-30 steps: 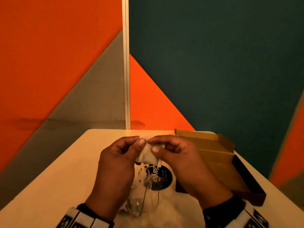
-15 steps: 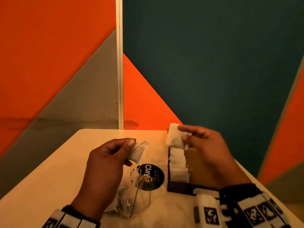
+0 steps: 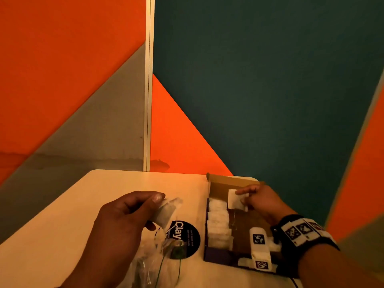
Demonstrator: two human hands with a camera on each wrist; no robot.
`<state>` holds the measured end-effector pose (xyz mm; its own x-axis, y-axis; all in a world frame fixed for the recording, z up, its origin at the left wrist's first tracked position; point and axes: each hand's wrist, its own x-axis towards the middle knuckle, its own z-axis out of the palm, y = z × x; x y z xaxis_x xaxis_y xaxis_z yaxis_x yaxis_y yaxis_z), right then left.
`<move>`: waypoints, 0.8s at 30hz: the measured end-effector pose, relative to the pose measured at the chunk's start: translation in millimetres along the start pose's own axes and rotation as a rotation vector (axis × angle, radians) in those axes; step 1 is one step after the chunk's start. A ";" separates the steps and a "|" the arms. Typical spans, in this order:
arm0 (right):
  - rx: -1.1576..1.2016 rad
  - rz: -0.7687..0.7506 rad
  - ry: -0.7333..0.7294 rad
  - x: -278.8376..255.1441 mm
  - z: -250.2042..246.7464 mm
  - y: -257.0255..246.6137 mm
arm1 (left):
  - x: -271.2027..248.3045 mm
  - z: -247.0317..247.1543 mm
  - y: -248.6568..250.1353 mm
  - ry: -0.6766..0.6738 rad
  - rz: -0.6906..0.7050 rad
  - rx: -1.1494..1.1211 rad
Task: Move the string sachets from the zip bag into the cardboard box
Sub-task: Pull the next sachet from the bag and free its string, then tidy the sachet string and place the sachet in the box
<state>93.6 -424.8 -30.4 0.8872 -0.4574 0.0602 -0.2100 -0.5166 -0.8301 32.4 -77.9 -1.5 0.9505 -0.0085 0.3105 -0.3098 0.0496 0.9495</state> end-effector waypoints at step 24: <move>-0.576 0.011 0.039 24.0 6.2 10.0 | 1.9 -2.8 -1.9 -0.081 -0.009 -0.033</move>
<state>115.4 -436.5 -40.7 0.8703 -0.4855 0.0825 -0.4187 -0.8176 -0.3952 34.9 -75.3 -2.8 0.9478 -0.0895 0.3061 -0.2993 0.0822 0.9506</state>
